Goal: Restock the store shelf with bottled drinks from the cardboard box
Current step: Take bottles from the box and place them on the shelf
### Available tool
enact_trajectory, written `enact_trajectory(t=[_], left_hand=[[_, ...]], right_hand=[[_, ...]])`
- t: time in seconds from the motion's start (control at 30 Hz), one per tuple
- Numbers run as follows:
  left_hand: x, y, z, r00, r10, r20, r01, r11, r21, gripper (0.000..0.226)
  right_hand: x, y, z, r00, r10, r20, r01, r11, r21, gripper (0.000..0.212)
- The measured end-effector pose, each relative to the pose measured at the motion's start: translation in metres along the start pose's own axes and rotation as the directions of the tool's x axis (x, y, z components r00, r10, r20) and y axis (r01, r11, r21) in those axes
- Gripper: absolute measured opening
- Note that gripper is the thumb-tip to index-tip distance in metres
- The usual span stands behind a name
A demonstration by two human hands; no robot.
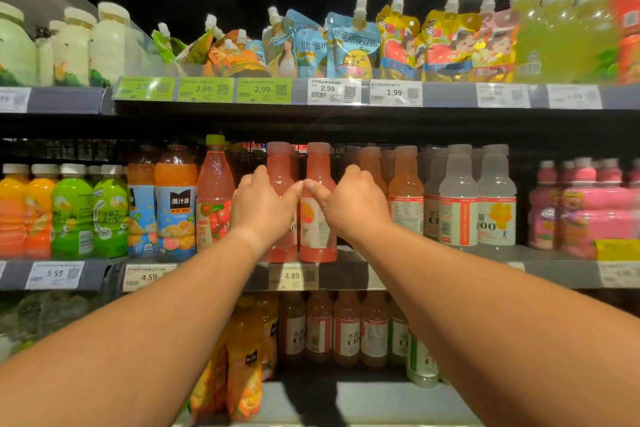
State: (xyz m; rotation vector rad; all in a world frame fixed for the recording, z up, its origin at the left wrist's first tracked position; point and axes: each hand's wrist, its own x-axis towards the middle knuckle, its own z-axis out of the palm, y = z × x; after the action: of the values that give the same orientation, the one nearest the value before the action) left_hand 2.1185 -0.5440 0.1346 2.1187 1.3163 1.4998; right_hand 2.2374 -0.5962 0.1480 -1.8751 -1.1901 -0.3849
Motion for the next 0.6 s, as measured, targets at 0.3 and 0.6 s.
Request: enact_trajectory(t=[0.3, 0.6], left_hand=[[-0.052, 0.042, -0.037, 1.000, 0.028, 0.009, -0.028, 0.998, 0.063, 0.074], [-0.150, 0.083, -0.021, 0.978, 0.158, 0.138, -0.150, 0.986, -0.072, 0.068]], right_hand=[[-0.074, 0.017, -0.081, 1.000, 0.025, -0.005, -0.026, 0.996, -0.083, 0.072], [-0.163, 0.073, -0.164, 0.997, 0.081, -0.011, -0.082, 0.970, -0.227, 0.068]])
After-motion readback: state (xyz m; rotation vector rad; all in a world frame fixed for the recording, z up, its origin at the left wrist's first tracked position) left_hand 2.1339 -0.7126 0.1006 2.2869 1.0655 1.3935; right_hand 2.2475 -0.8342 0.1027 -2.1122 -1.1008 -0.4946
